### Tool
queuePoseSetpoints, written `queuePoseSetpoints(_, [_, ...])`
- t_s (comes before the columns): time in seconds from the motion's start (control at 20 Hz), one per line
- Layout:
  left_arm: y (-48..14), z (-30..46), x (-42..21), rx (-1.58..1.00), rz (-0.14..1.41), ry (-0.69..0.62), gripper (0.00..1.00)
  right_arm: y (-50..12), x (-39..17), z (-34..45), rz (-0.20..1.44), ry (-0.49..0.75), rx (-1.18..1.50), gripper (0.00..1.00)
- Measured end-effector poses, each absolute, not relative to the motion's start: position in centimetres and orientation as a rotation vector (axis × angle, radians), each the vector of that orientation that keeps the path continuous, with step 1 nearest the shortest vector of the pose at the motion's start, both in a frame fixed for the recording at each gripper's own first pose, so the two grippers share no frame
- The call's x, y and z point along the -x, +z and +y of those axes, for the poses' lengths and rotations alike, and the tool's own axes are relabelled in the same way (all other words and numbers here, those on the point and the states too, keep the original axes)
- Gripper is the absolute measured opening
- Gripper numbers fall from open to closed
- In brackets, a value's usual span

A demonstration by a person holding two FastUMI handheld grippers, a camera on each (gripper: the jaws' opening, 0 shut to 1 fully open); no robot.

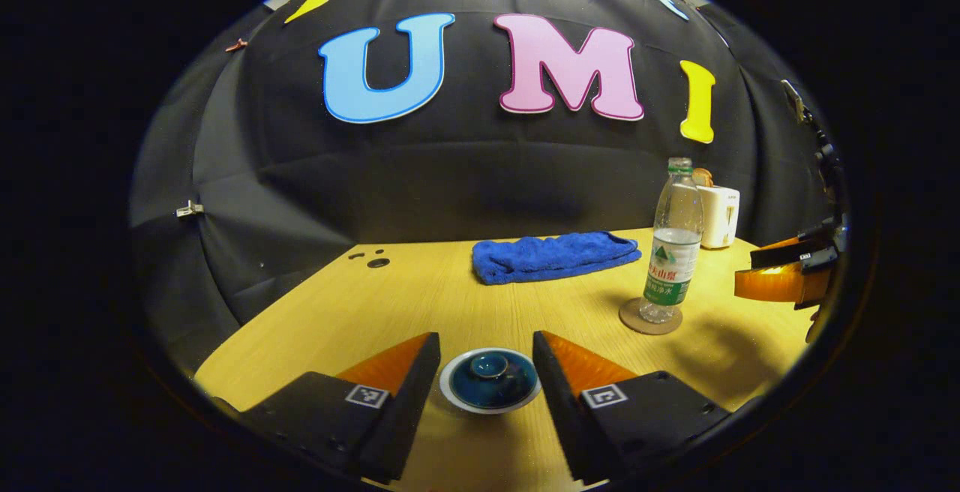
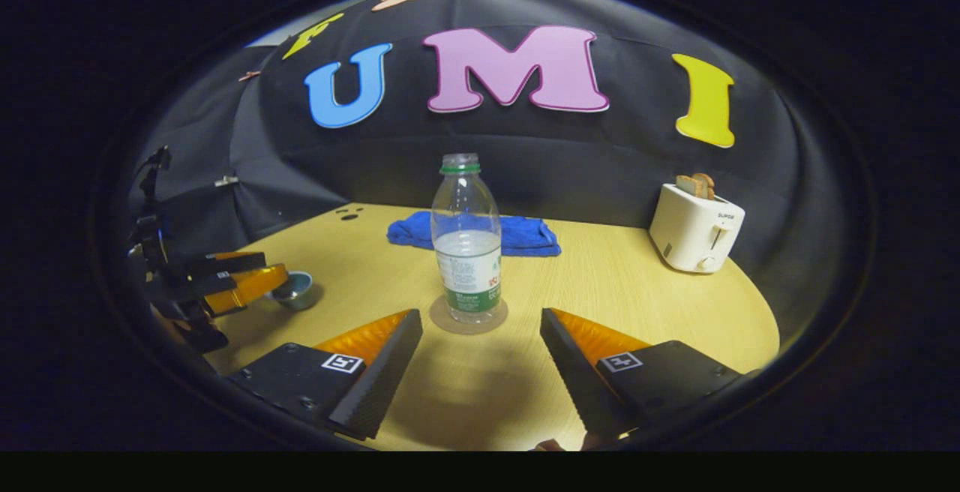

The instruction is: Open the teacup lid with one hand, grasp the water bottle and pour water into the teacup with the other hand; after pouring, place the water bottle on the coaster and then close the teacup lid.

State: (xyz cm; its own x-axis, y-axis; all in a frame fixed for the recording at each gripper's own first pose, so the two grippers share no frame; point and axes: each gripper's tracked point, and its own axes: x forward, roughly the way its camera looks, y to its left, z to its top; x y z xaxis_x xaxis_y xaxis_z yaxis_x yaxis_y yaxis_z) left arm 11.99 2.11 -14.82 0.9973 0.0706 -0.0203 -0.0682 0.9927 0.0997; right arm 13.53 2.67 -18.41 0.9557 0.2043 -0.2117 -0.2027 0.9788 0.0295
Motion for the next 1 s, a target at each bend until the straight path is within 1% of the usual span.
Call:
queuePoseSetpoints(0.05, [-13.9, 2.0, -11.4, -0.088, 0.019, 0.071, 0.83, -17.7, -13.1, 2.6, 0.216, 0.206, -0.017, 0.98])
queuePoseSetpoints(0.1, [-13.0, 1.7, -10.8, -0.07, 0.014, 0.067, 0.91, -17.0, -12.7, 2.4, 0.217, 0.207, -0.022, 0.98])
queuePoseSetpoints(0.15, [-12.1, 1.2, -10.0, -0.059, 0.009, 0.057, 0.94, -16.1, -12.3, 2.4, 0.213, 0.212, -0.022, 0.98])
queuePoseSetpoints(0.2, [-10.9, 0.7, -9.2, -0.058, 0.002, 0.049, 0.99, -15.2, -11.9, 2.3, 0.208, 0.213, -0.016, 0.98])
queuePoseSetpoints(0.25, [-9.7, 0.2, -8.4, -0.064, -0.006, 0.043, 0.96, -14.5, -11.4, 1.9, 0.203, 0.212, -0.006, 0.98])
queuePoseSetpoints(0.4, [-5.8, -0.9, -6.1, -0.074, -0.038, 0.05, 0.95, -11.5, -9.8, 1.3, 0.184, 0.213, 0.0, 0.98])
queuePoseSetpoints(0.5, [-2.8, -1.9, -4.6, -0.056, -0.071, 0.043, 0.96, -9.5, -8.7, 0.9, 0.166, 0.212, 0.001, 0.98])
queuePoseSetpoints(0.55, [-1.3, -2.3, -4.0, -0.05, -0.086, 0.038, 0.96, -8.3, -8.4, 0.7, 0.151, 0.213, 0.0, 0.96])
queuePoseSetpoints(0.6, [0.2, -2.8, -3.4, -0.046, -0.099, 0.034, 0.95, -7.1, -7.9, 0.4, 0.136, 0.212, 0.0, 0.98])
queuePoseSetpoints(0.65, [1.8, -3.2, -2.8, -0.044, -0.115, 0.029, 0.96, -5.9, -7.4, 0.2, 0.119, 0.211, 0.0, 0.95])
queuePoseSetpoints(0.7, [3.3, -3.5, -2.1, -0.046, -0.137, 0.027, 0.95, -4.7, -7.0, 0.0, 0.099, 0.207, -0.001, 0.98])
queuePoseSetpoints(0.8, [6.2, -3.8, -0.7, -0.05, -0.182, 0.037, 0.96, -2.4, -6.1, -0.3, 0.065, 0.205, -0.01, 0.98])
queuePoseSetpoints(0.85, [7.4, -3.8, 0.2, -0.048, -0.202, 0.045, 0.96, -1.4, -5.7, -0.4, 0.05, 0.202, -0.017, 0.95])
queuePoseSetpoints(0.9, [8.3, -3.9, 1.0, -0.043, -0.214, 0.054, 0.96, -0.3, -5.1, -0.6, 0.033, 0.2, -0.023, 0.98])
queuePoseSetpoints(1.0, [9.8, -4.2, 2.8, -0.031, -0.239, 0.054, 0.96, 1.5, -4.3, -1.0, -0.008, 0.185, -0.037, 0.98])
